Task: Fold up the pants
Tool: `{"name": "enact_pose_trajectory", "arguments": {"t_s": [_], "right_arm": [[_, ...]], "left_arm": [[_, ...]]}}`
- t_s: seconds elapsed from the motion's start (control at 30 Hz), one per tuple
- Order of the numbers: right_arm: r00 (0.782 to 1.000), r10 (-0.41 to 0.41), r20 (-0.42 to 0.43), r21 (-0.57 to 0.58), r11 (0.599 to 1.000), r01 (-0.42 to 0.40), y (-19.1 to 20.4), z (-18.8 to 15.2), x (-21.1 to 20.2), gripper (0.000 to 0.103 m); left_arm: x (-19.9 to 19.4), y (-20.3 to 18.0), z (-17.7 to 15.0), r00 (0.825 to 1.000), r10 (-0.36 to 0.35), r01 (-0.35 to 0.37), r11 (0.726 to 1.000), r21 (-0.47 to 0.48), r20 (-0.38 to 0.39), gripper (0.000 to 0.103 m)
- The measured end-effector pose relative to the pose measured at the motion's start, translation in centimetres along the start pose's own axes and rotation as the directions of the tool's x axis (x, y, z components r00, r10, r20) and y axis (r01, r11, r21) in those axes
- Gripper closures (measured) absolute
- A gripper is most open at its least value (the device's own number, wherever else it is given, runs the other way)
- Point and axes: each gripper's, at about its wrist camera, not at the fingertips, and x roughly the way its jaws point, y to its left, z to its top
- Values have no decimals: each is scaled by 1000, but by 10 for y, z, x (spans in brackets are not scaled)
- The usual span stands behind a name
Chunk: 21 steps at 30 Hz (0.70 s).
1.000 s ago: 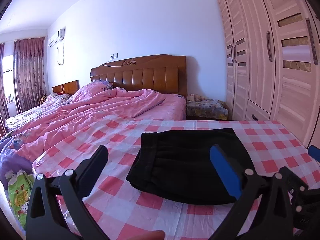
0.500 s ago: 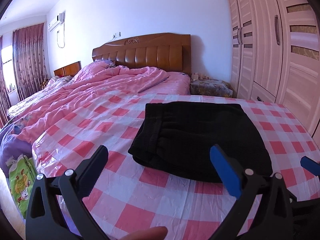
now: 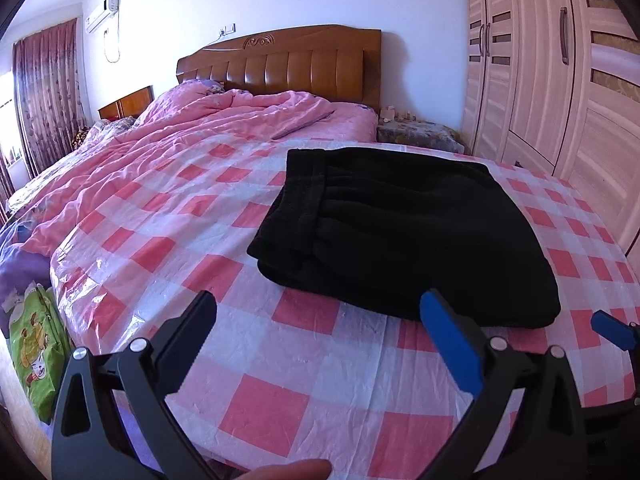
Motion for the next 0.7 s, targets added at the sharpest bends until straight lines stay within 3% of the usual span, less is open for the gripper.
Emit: {"name": "enact_pose_trajectory", "arguments": {"t_s": [0.7], "right_arm": [[999,3,-35,-33,999,-4,7,-3,9,4]], "left_arm": [[3,-5,-6,1000,-13,13,1000,23,-19,1]]}}
